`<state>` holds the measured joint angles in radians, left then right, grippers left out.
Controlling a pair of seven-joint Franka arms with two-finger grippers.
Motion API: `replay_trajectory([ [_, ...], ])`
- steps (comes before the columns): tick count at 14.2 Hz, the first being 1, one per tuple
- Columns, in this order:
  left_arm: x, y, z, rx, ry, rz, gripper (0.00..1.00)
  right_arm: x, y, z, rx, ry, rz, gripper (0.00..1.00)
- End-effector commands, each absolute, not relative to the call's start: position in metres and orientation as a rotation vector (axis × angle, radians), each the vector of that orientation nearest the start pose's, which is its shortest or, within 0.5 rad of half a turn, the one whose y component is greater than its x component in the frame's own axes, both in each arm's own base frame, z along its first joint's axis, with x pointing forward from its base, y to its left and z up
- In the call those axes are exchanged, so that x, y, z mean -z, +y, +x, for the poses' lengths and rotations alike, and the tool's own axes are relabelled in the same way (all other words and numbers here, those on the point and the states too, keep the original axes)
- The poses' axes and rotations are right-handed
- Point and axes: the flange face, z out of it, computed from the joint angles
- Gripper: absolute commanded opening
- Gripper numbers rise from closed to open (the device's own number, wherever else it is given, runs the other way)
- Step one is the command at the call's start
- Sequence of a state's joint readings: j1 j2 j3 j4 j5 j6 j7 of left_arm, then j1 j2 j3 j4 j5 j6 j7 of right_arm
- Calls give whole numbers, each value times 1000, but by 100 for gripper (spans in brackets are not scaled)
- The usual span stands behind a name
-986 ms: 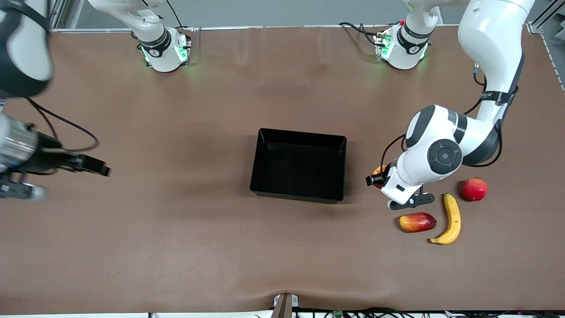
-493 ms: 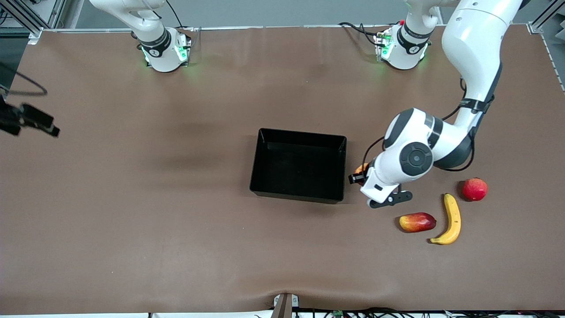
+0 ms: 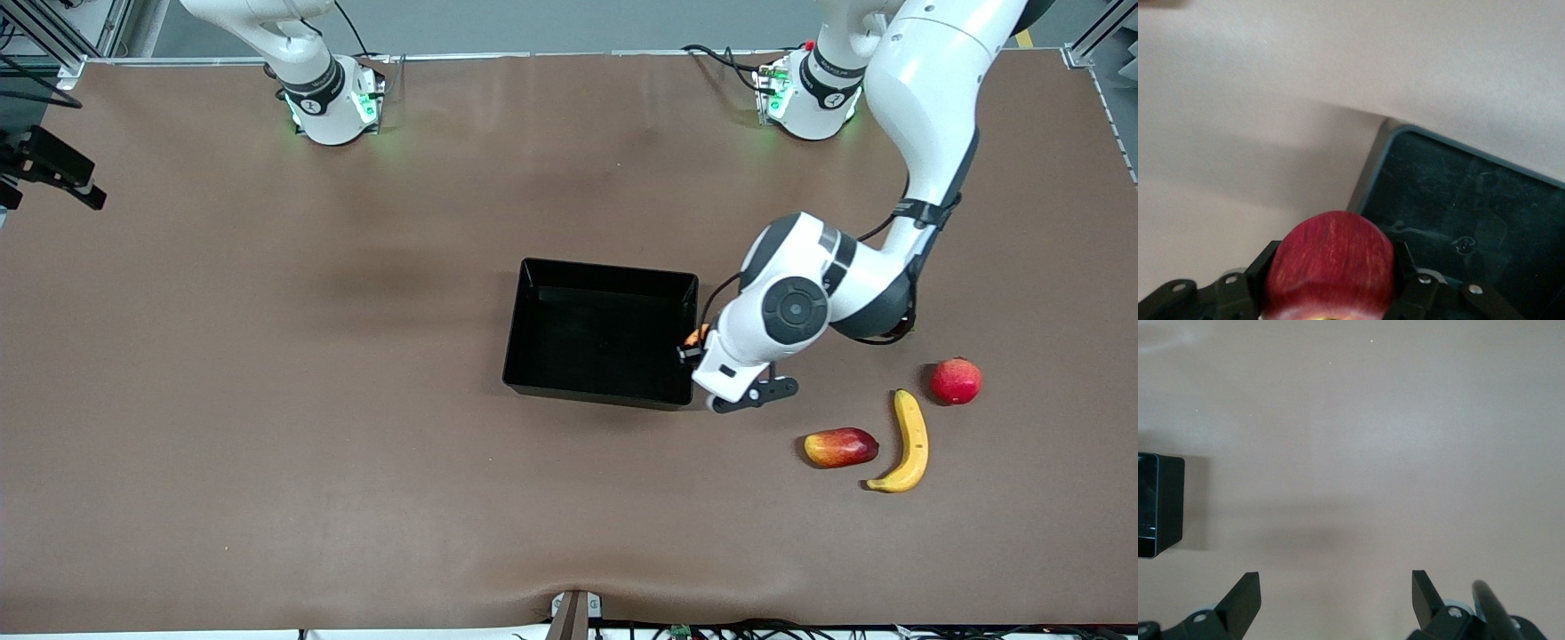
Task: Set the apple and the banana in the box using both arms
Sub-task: 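Carry the red apple with the left gripper over the black tray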
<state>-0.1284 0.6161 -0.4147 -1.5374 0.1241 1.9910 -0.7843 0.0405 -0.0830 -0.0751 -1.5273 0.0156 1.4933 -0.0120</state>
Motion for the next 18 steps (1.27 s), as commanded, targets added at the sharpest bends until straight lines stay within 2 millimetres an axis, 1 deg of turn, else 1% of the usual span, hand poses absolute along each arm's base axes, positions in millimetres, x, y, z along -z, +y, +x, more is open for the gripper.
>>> replay_trajectory([
  [1,-299,-329,612,-273,-406,-3153,0,-674,-41,520,72,48,-3138,100],
  [2,-295,-339,607,-277,-416,-3149,0,-675,-48,524,77,-4,-3141,100],
  [3,-291,-346,604,-275,-428,-3150,0,-671,-50,528,70,-64,-3143,100],
  [4,-289,-353,601,-271,-431,-3154,0,-670,-51,529,69,-81,-3145,100],
  [6,-290,-372,592,-250,-445,-3164,0,-671,-50,529,73,-88,-3150,100],
  [8,-290,-386,593,-241,-472,-3172,0,-666,-45,529,53,-98,-3144,100],
  [9,-287,-399,589,-245,-470,-3175,0,-664,-45,529,38,-96,-3145,100],
  [10,-285,-406,588,-237,-478,-3177,0,-664,-48,530,43,-86,-3145,100],
  [13,-271,-415,587,-221,-476,-3195,0,-669,-50,528,52,-74,-3149,100],
  [16,-259,-416,582,-239,-441,-3184,0,-669,-52,527,46,-66,-3152,100],
  [17,-251,-415,579,-261,-440,-3171,0,-670,-53,526,48,-64,-3153,100],
  [18,-241,-417,572,-291,-434,-3151,0,-669,-56,526,44,-56,-3153,100],
])
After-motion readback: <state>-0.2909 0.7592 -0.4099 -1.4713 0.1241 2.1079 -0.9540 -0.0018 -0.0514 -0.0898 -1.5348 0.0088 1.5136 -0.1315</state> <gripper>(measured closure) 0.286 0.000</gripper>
